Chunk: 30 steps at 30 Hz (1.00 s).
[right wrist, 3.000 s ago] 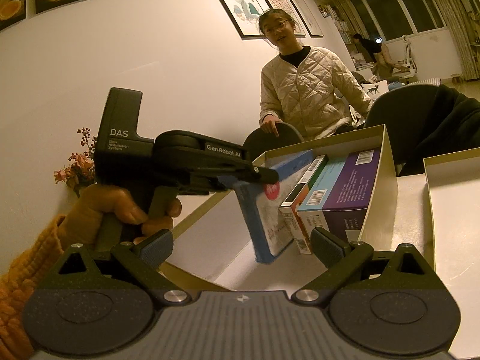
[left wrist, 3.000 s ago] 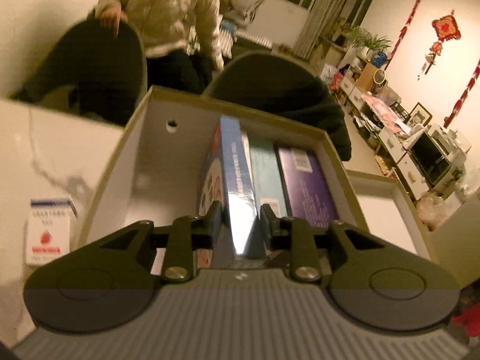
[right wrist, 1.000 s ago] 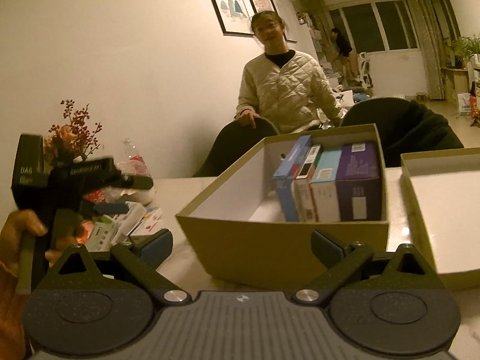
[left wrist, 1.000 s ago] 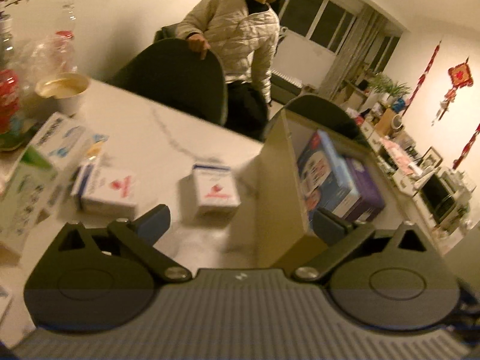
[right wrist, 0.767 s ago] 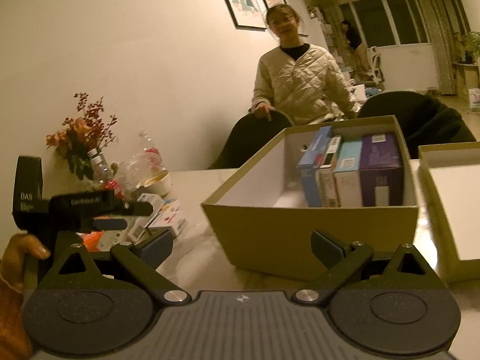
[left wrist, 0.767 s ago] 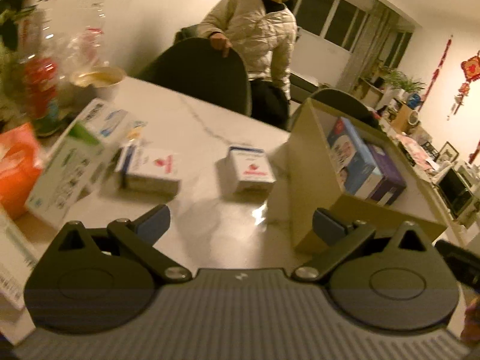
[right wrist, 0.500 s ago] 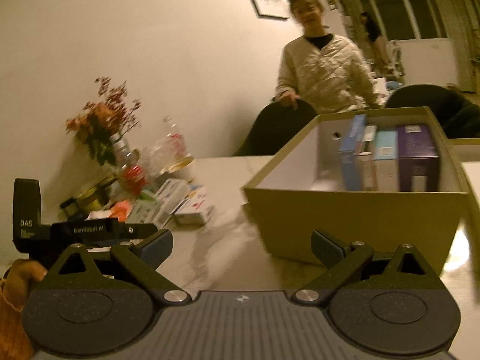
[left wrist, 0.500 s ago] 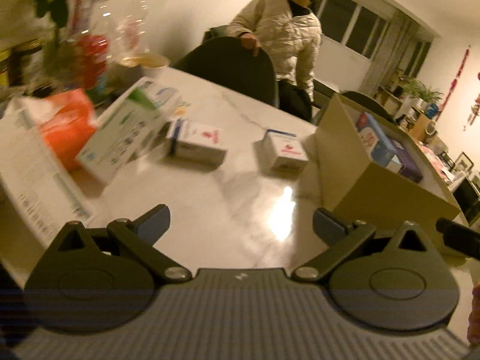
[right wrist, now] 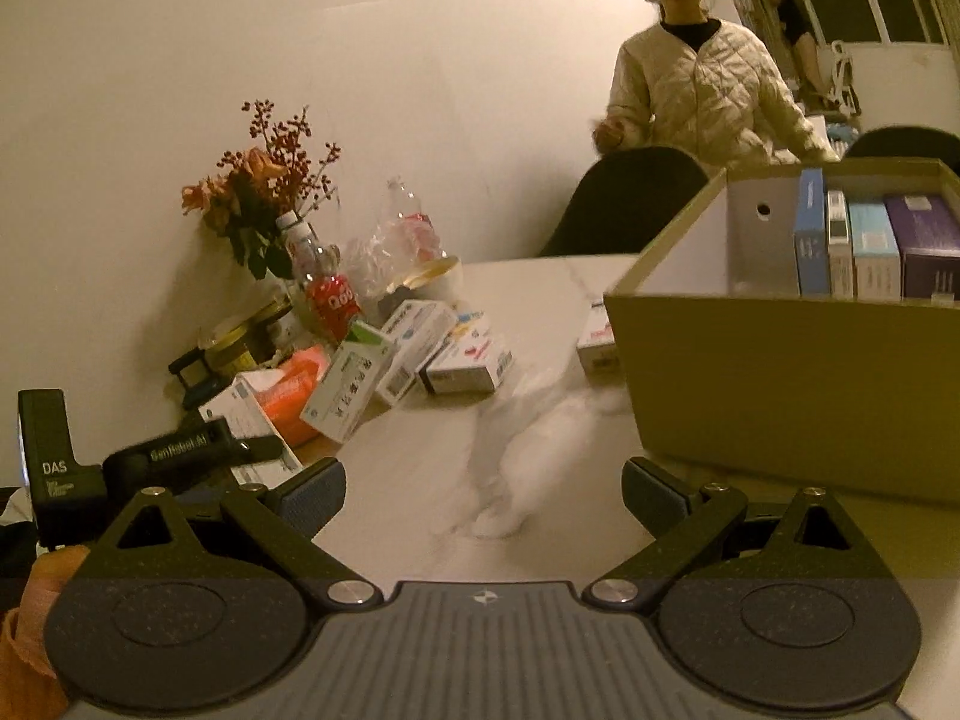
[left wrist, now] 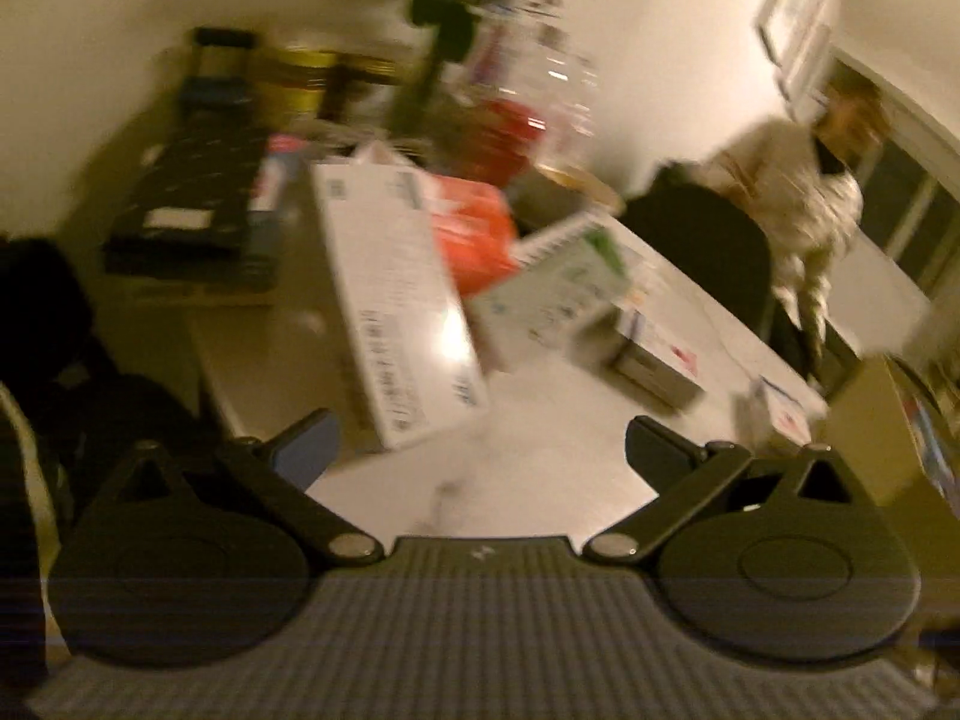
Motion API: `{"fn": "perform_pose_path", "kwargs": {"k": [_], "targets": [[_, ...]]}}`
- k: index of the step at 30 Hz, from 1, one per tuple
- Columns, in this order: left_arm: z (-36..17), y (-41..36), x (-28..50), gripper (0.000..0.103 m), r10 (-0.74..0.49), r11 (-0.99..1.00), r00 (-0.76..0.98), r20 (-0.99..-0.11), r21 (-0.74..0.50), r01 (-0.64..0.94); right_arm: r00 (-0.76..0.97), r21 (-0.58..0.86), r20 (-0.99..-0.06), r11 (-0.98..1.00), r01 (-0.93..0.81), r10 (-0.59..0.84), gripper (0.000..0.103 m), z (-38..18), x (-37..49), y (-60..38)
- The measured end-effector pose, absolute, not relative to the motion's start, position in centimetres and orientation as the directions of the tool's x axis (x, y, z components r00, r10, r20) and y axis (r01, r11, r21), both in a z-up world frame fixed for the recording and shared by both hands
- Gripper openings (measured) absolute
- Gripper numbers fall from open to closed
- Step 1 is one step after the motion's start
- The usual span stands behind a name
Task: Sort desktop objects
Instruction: 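Move the left gripper to the pile and grasp the tall white barcode box, then lift and carry the white barcode box with the left gripper toward the right gripper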
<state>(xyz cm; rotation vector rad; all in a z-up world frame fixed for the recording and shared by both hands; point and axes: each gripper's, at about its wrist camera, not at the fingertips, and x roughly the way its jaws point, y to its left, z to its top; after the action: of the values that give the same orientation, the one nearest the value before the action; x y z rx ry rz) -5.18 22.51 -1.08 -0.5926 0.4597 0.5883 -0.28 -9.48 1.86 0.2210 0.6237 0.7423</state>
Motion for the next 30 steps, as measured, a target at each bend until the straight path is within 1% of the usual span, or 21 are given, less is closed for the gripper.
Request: {"fn": "perform_pose_path", "kwargs": {"k": [4,6,9,11,13,14,16,17,19,20,21,22,30], "targets": [[-2.0,25.0,-5.9,0.103,0.398,0.584,0.735,-0.549,-0.467,-0.664,0.555,0.410,-0.473,0.729,-0.548,0.684,0.099,1.2,0.0,-9.2],[-2.5,26.2,-5.7,0.103,0.394,0.559,0.726,-0.563,-0.481,-0.676,0.551,0.410,-0.477,0.728,-0.550,0.685,0.099,1.0,0.0,-9.0],[-3.1,27.5,-5.8,0.102,0.369,0.526,0.742,-0.560,-0.532,-0.664,0.545,0.409,-0.483,0.727,-0.552,0.685,0.099,0.8,0.1,-8.8],[-3.6,28.0,-6.0,0.096,0.353,0.513,0.757,-0.550,-0.563,-0.648,0.540,0.408,-0.488,0.726,-0.553,0.686,0.099,0.6,0.2,-8.6],[-4.0,28.4,-6.0,0.087,0.345,0.501,0.763,-0.547,-0.580,-0.642,0.536,0.408,-0.492,0.725,-0.554,0.686,0.099,0.4,0.2,-8.4],[-4.0,28.3,-6.1,0.085,0.346,0.500,0.765,-0.543,-0.583,-0.640,0.534,0.408,-0.494,0.725,-0.555,0.686,0.099,0.3,0.2,-8.3],[-4.0,28.2,-6.4,0.078,0.349,0.502,0.771,-0.532,-0.589,-0.634,0.529,0.407,-0.498,0.724,-0.557,0.687,0.099,0.2,0.3,-8.1],[-4.1,28.3,-6.4,0.077,0.344,0.499,0.776,-0.528,-0.597,-0.628,0.527,0.407,-0.500,0.724,-0.557,0.687,0.099,0.1,0.3,-8.0],[-4.4,28.5,-6.4,0.065,0.330,0.492,0.787,-0.521,-0.617,-0.614,0.523,0.406,-0.505,0.723,-0.559,0.687,0.099,-0.1,0.4,-7.8],[-4.5,28.6,-6.5,0.061,0.322,0.488,0.793,-0.518,-0.627,-0.608,0.520,0.406,-0.507,0.723,-0.559,0.687,0.099,-0.2,0.4,-7.7],[-4.6,28.7,-6.4,0.054,0.314,0.484,0.797,-0.516,-0.635,-0.602,0.518,0.406,-0.509,0.722,-0.560,0.687,0.099,-0.3,0.4,-7.6],[-4.8,28.7,-6.4,0.051,0.307,0.481,0.803,-0.512,-0.644,-0.595,0.516,0.405,-0.511,0.722,-0.561,0.688,0.099,-0.4,0.5,-7.5],[-5.5,28.8,-6.4,0.040,0.273,0.469,0.839,-0.470,-0.697,-0.543,0.507,0.410,-0.520,0.722,-0.557,0.687,0.099,-1.0,0.7,-7.3]]}}
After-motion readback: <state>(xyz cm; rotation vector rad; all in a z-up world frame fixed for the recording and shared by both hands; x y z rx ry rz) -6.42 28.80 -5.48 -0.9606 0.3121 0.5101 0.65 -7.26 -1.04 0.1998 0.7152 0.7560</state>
